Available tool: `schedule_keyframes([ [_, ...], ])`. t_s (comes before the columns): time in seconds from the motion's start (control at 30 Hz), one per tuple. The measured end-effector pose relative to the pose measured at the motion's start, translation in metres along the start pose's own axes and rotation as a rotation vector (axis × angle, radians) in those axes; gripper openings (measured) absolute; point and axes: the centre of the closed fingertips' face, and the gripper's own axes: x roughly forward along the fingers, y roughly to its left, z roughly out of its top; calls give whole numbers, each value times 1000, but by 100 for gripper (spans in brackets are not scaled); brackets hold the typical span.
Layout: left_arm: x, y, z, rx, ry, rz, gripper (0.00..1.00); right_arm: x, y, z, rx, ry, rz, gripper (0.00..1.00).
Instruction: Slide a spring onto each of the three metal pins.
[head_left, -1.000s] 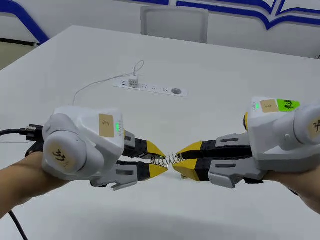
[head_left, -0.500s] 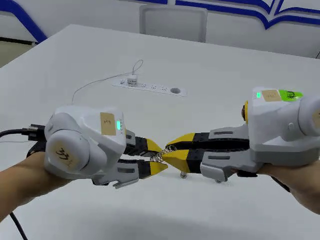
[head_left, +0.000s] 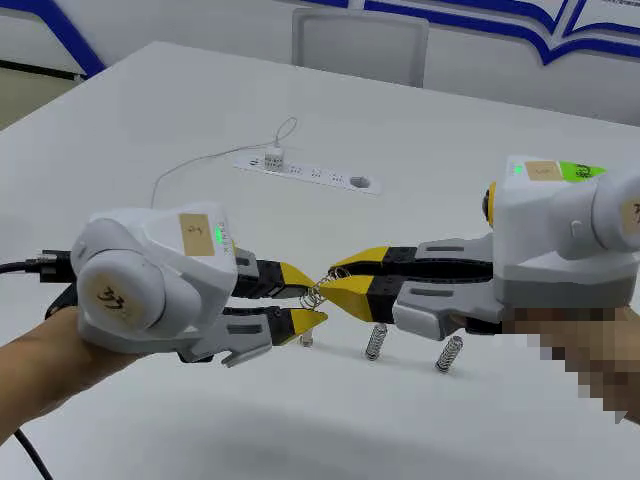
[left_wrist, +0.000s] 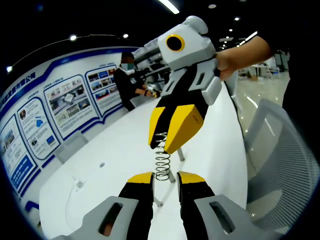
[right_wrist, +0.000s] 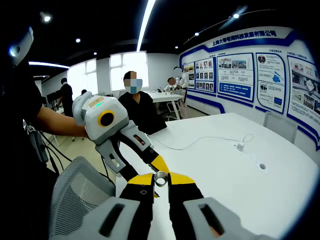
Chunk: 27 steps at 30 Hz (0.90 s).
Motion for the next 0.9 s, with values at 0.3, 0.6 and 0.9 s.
schedule_keyframes([
  [0.3, -8, 5, -15, -94, 31, 12, 32, 4, -18, -2, -10, 23, -24, 11],
  [0.6, -12, 9, -29, -145, 48, 39, 53, 7, -35, -11, 10, 60, -59, 11],
  [0.9, -16, 13, -54, -209, 98, 80, 74, 23, -51, -22, 27, 114, -91, 11],
])
